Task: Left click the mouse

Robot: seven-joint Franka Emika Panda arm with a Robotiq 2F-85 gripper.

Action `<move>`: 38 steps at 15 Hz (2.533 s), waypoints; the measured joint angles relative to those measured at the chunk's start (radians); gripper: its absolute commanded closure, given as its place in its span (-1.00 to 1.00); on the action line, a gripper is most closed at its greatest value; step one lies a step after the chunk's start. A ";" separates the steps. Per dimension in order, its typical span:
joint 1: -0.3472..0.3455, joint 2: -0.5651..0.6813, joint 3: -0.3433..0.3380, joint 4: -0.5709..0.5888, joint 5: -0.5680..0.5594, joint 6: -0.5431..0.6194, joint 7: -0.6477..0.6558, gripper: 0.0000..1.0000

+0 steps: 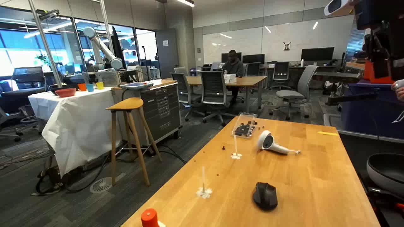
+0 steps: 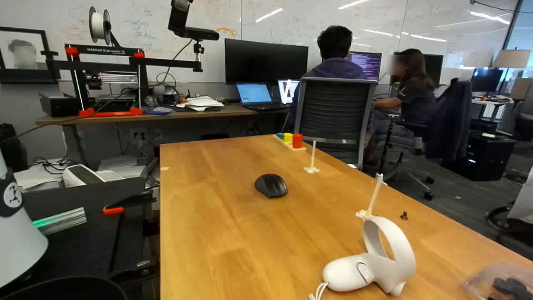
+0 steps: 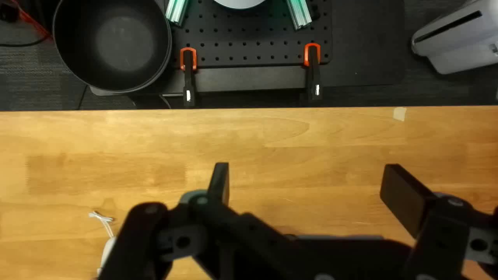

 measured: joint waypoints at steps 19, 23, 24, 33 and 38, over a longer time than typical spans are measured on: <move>0.000 0.206 0.023 0.012 -0.115 0.432 0.049 -0.48; 0.000 0.352 0.037 0.042 -0.122 0.580 0.084 0.16; 0.000 0.389 0.040 0.051 -0.123 0.609 0.090 0.34; 0.019 0.690 0.047 0.148 -0.126 0.756 0.123 0.94; 0.047 0.806 0.047 0.193 -0.126 0.798 0.132 0.95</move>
